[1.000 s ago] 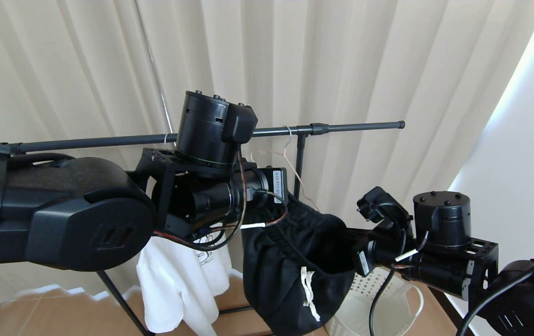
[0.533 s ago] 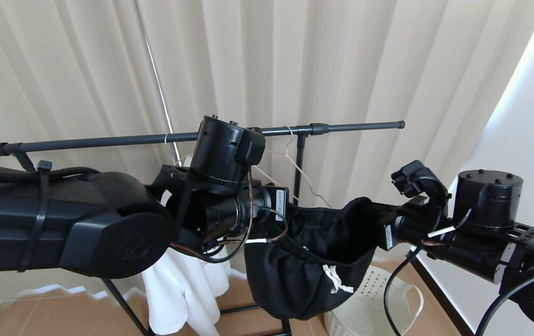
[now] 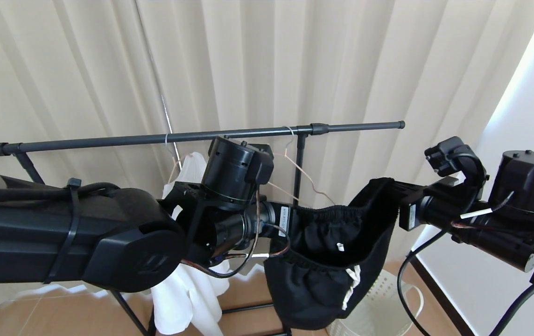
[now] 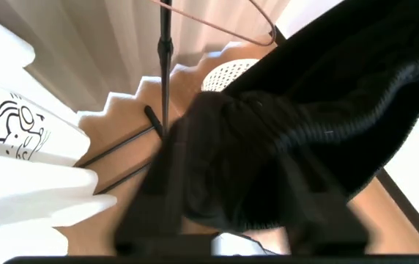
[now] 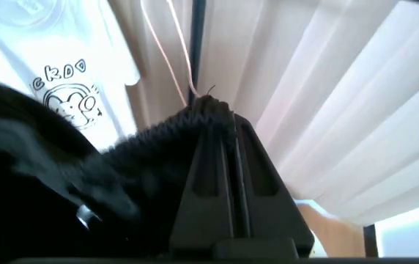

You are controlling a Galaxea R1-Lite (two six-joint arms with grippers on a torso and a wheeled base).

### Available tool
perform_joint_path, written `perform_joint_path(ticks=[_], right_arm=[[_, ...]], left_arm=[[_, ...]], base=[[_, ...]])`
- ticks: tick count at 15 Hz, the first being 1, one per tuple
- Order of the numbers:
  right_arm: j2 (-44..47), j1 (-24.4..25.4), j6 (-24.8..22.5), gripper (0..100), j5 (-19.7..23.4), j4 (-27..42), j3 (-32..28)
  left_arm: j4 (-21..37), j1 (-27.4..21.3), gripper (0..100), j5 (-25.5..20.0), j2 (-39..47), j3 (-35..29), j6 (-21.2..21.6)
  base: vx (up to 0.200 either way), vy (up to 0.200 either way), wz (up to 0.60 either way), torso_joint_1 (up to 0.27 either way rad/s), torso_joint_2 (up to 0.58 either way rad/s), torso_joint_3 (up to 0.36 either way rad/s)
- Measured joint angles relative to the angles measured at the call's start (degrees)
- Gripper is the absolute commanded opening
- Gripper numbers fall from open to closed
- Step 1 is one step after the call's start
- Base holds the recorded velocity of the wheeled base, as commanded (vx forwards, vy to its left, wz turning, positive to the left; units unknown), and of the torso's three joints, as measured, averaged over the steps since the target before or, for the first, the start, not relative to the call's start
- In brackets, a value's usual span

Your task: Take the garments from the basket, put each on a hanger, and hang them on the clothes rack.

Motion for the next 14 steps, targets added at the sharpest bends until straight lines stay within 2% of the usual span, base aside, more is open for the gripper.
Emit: perform_joint_path(ticks=[4,6,10,14], right_arm=[[-2.7,-2.9,-0.2,0,0.0,1.2,-0.7],[-3.8,-4.0,-0.2,0,1.7,3.0,-1.1],[-6.1,-9.5,-0.1,0,5.5,5.5,-3.0],[-5.1,-11.7,0.0,0,5.8,5.5,-4.2]], left_arm=[[-0.5,0.0,100,0.0,0.0,0.3,-0.1],[-0.6,0.0,100,0.0,0.0,0.3,0.0],[-0.6,0.5,100,0.0,0.1,0.1,-0.1],[-0.6,0.8,100,0.0,0.3,0.0,-0.1]], base=[[0.0,0.0,0.0,0.0,0.0,0.0],[0.0,0.0,0.0,0.0,0.0,0.0],[0.0,0.0,0.0,0.0,0.0,0.0],[0.0,0.0,0.0,0.0,0.0,0.0]])
